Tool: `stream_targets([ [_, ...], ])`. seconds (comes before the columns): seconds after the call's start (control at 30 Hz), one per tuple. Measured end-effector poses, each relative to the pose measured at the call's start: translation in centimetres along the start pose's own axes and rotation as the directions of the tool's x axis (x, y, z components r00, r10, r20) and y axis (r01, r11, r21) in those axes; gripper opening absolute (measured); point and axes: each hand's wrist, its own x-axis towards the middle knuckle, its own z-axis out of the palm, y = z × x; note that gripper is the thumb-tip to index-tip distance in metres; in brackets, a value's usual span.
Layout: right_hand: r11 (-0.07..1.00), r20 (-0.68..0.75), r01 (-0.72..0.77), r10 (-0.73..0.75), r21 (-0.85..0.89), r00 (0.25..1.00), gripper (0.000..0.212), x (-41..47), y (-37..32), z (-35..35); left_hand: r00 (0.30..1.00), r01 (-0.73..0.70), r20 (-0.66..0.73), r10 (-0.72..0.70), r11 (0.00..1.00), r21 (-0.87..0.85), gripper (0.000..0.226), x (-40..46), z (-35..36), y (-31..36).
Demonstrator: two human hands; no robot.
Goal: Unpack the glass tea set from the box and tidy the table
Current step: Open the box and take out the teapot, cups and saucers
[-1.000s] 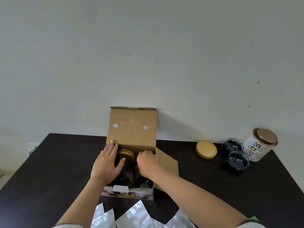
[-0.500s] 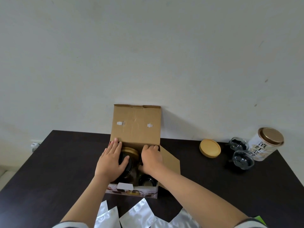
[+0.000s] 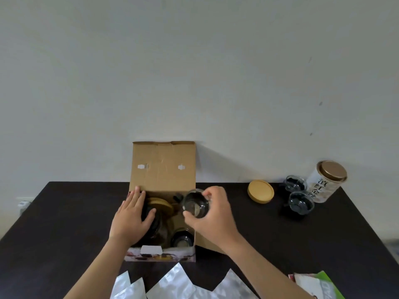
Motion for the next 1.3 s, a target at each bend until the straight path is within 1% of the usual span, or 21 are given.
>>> stream_targets([
  [0.07,0.998,-0.056,-0.068,0.069,0.011,0.996,0.054,-1.4,2.0,-3.0,1.0,-0.006,0.0,0.006,1.0,-0.006,0.071,0.0,0.0,0.0],
  [0.17,0.974,-0.093,-0.216,0.209,-0.074,0.974,0.048,-3.4,7.0,-7.1,1.0,-0.015,0.002,0.015,1.0,-0.006,0.07,0.0,0.1,-0.2],
  [0.23,0.931,-0.113,-0.332,0.317,-0.153,0.941,0.048,-4.3,10.5,-9.6,1.0,-0.021,0.007,0.021,1.0,-0.002,0.071,0.1,0.1,-0.4],
  [0.3,0.866,-0.109,-0.451,0.438,-0.217,0.893,0.052,-4.8,13.4,-12.1,1.0,-0.021,0.009,0.021,1.0,0.0,0.071,0.2,0.2,-0.5],
  [0.33,0.839,-0.108,-0.494,0.482,-0.228,0.869,0.048,-4.9,14.6,-13.2,1.0,-0.021,0.006,0.021,1.0,0.0,0.071,0.2,0.2,-0.5],
  [0.43,0.793,-0.128,-0.561,0.547,-0.237,0.827,0.032,-5.0,17.2,-15.8,1.0,-0.021,0.004,0.021,1.0,0.002,0.07,0.3,0.3,-0.5],
  [0.5,0.764,-0.137,-0.593,0.578,-0.253,0.804,0.03,-5.0,19.0,-16.9,1.0,-0.02,0.011,0.02,1.0,0.002,0.071,0.3,0.3,-0.5],
  [0.57,0.752,-0.134,-0.602,0.589,-0.269,0.797,0.037,-4.9,20.1,-17.5,1.0,-0.016,0.013,0.016,1.0,0.001,0.071,0.3,0.4,-0.5],
  [0.67,0.753,-0.109,-0.598,0.593,-0.274,0.797,0.064,-4.5,20.1,-17.8,1.0,-0.014,0.013,0.014,1.0,0.001,0.071,0.3,0.5,-0.5],
  [0.7,0.748,-0.113,-0.611,0.605,-0.259,0.788,0.07,-4.4,19.9,-17.9,1.0,-0.011,0.014,0.011,1.0,0.0,0.071,0.3,0.5,-0.5],
  [0.8,0.739,-0.127,-0.638,0.626,-0.216,0.769,0.074,-4.1,19.9,-17.9,1.0,-0.004,0.014,0.004,1.0,-0.004,0.07,0.3,0.4,-0.4],
  [0.97,0.731,-0.133,-0.657,0.644,-0.184,0.754,0.069,-3.8,20.2,-17.8,1.0,-0.003,0.016,0.003,1.0,-0.005,0.069,0.3,0.3,-0.3],
  [1.13,0.786,-0.168,-0.555,0.529,-0.273,0.832,0.079,-3.1,18.1,-16.0,1.0,0.007,0.005,-0.007,1.0,-0.025,0.068,0.3,0.2,-0.2],
  [1.2,0.845,-0.135,-0.468,0.448,-0.258,0.884,0.076,-2.7,15.4,-13.9,1.0,0.006,0.002,-0.006,1.0,-0.026,0.068,0.3,0.3,-0.2],
  [1.3,0.947,-0.048,-0.276,0.272,-0.165,0.961,0.065,-1.8,10.6,-9.7,1.0,0.007,-0.001,-0.008,0.999,-0.031,0.068,0.3,0.3,-0.1],
])
